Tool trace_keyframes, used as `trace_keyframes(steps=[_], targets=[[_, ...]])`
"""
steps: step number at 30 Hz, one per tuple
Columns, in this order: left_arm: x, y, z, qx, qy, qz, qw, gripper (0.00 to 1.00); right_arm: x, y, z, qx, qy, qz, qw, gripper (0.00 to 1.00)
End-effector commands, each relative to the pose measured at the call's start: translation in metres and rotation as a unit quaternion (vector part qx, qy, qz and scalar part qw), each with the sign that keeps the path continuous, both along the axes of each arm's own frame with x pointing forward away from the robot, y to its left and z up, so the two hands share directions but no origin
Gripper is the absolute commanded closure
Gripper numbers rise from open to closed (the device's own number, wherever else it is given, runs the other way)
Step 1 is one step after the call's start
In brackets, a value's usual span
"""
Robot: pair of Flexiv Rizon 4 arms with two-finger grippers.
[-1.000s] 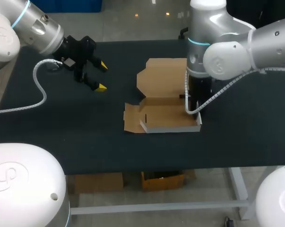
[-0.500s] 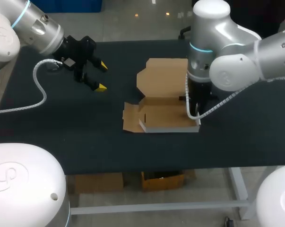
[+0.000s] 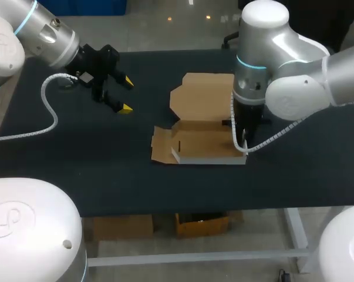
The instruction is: Assemble the packaging by folding the flat box into shape, placing the metal phone stand inside, and closing the box properly
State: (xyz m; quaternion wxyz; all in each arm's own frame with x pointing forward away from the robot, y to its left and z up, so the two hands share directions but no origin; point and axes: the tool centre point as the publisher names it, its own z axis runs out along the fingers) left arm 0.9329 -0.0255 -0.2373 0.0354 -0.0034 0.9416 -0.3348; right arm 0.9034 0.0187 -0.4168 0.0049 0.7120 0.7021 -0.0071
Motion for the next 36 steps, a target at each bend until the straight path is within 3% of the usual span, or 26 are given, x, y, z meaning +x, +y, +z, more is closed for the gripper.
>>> trace_keyframes(steps=[1, 19, 24, 29, 36], targets=[[0.0006, 0.0003, 0.0004, 0.001, 0.001, -0.001, 1.0, 0.0, 0.0002, -0.0018, -0.002, 0.004, 0.002, 0.0, 1.0, 0.86], [0.0006, 0.0003, 0.0004, 0.001, 0.001, -0.001, 1.0, 0.0, 0.0017, -0.0005, -0.0024, 0.012, 0.012, -0.023, 1.0, 0.96], [0.0006, 0.0003, 0.0004, 0.001, 0.001, -0.001, 1.0, 0.0, 0.0024, 0.0014, -0.0006, 0.014, 0.013, -0.025, 1.0, 0.92], [0.0006, 0.0003, 0.0004, 0.001, 0.001, -0.001, 1.0, 0.0, 0.0028, 0.0033, -0.0005, 0.014, 0.018, -0.026, 0.999, 1.0], [0.0006, 0.0003, 0.0004, 0.001, 0.001, -0.001, 1.0, 0.0, 0.0041, 0.0054, -0.0008, 0.008, 0.024, -0.016, 1.0, 1.0]])
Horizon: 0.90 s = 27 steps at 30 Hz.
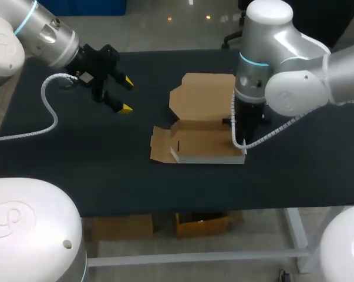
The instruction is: Assemble the packaging by folding the flat box into shape, placing the metal phone stand inside, and closing the box properly
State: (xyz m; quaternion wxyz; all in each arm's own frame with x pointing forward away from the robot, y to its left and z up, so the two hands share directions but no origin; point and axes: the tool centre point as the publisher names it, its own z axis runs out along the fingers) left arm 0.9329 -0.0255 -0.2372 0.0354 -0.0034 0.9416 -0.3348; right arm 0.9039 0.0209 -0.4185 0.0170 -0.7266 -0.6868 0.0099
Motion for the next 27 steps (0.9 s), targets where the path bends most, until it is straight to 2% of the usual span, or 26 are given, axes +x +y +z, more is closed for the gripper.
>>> trace_keyframes(steps=[1, 11, 20, 27], targets=[[0.001, 0.0, 0.0, 0.001, 0.001, -0.001, 1.0, 0.0, 0.004, 0.004, 0.001, -0.008, 0.007, 0.009, 1.0, 1.0], [0.001, 0.0, 0.0, 0.001, 0.001, -0.001, 1.0, 0.0, 0.005, 0.003, -0.002, -0.028, 0.029, 0.032, 0.999, 1.0], [0.001, 0.0, 0.0, 0.001, 0.001, -0.001, 1.0, 0.0, 0.006, -0.004, -0.002, -0.097, 0.058, 0.004, 0.994, 1.0], [0.001, 0.0, 0.0, 0.001, 0.001, -0.001, 1.0, 0.0, 0.006, -0.006, -0.001, -0.129, 0.056, -0.016, 0.99, 1.0]])
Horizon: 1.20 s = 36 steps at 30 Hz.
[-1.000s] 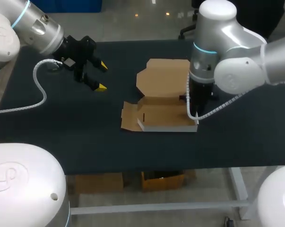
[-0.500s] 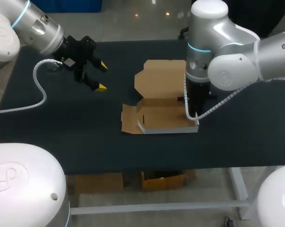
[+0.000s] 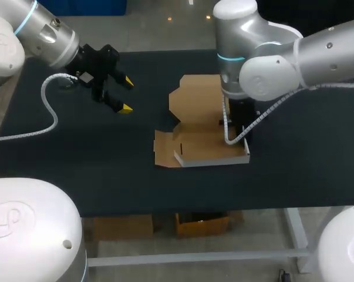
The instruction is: Assemble the packaging by folding the flat box into shape, placing the metal phone stand inside, and closing the box properly
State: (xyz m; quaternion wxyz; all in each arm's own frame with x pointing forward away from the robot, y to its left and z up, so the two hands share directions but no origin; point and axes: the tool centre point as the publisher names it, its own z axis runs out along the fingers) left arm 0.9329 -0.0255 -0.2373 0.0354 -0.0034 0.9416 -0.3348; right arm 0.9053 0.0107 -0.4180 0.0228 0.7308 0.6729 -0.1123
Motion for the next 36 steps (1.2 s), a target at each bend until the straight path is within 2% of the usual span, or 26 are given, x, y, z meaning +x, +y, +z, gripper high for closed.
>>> trace_keyframes(steps=[1, 6, 10, 23, 36], targets=[[0.001, 0.0, 0.0, 0.001, 0.001, -0.001, 1.0, 0.0, 0.005, 0.004, -0.001, -0.034, 0.008, -0.006, 0.999, 1.0], [0.001, 0.0, 0.0, 0.001, 0.001, -0.001, 1.0, 0.0, 0.006, 0.004, 0.001, -0.053, 0.003, -0.017, 0.998, 1.0], [0.001, 0.0, 0.0, 0.001, 0.001, -0.001, 1.0, 0.0, 0.006, 0.002, 0.002, -0.047, -0.006, -0.024, 0.999, 1.0], [0.001, 0.0, 0.0, 0.001, 0.001, -0.001, 1.0, 0.0, 0.002, -0.006, 0.004, 0.066, -0.061, -0.002, 0.996, 1.0], [0.001, 0.0, 0.0, 0.001, 0.001, -0.001, 1.0, 0.0, 0.006, -0.005, 0.001, 0.126, -0.06, 0.024, 0.99, 1.0]])
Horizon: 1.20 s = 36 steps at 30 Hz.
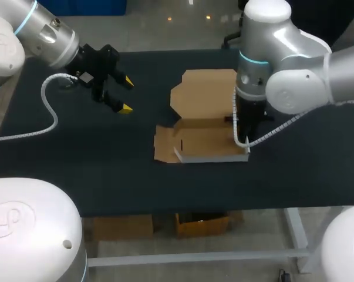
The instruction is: Assemble the packaging by folding the flat box into shape, placing the metal phone stand inside, and closing the box properly
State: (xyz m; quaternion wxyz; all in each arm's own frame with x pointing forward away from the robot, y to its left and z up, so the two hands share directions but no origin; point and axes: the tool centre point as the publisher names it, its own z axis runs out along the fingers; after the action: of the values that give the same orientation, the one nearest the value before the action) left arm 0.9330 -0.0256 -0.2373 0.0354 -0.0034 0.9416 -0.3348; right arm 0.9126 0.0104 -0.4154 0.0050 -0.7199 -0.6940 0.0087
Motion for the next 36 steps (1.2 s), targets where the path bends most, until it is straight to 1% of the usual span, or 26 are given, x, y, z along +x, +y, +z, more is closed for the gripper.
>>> trace_keyframes(steps=[1, 5, 14, 23, 31, 36], targets=[[0.001, 0.0, 0.0, 0.001, 0.001, -0.001, 1.0, 0.0, -0.001, -0.004, -0.002, 0.037, -0.003, 0.005, 0.999, 1.0], [0.001, 0.0, 0.0, 0.001, 0.001, -0.001, 1.0, 0.0, 0.0, -0.003, -0.004, 0.049, 0.004, 0.01, 0.999, 1.0], [0.001, 0.0, 0.0, 0.001, 0.001, -0.001, 1.0, 0.0, 0.0, 0.0, -0.004, 0.044, 0.013, 0.011, 0.999, 1.0], [0.001, 0.0, 0.0, 0.001, 0.001, -0.001, 1.0, 0.0, 0.002, 0.002, -0.001, 0.03, 0.027, 0.013, 0.999, 1.0], [0.001, 0.0, 0.0, 0.001, 0.001, -0.001, 1.0, 0.0, 0.001, 0.005, -0.004, 0.015, 0.032, 0.01, 0.999, 1.0], [0.001, 0.0, 0.0, 0.001, 0.001, -0.001, 1.0, 0.0, 0.001, 0.006, -0.004, -0.001, 0.032, 0.005, 0.999, 1.0]])
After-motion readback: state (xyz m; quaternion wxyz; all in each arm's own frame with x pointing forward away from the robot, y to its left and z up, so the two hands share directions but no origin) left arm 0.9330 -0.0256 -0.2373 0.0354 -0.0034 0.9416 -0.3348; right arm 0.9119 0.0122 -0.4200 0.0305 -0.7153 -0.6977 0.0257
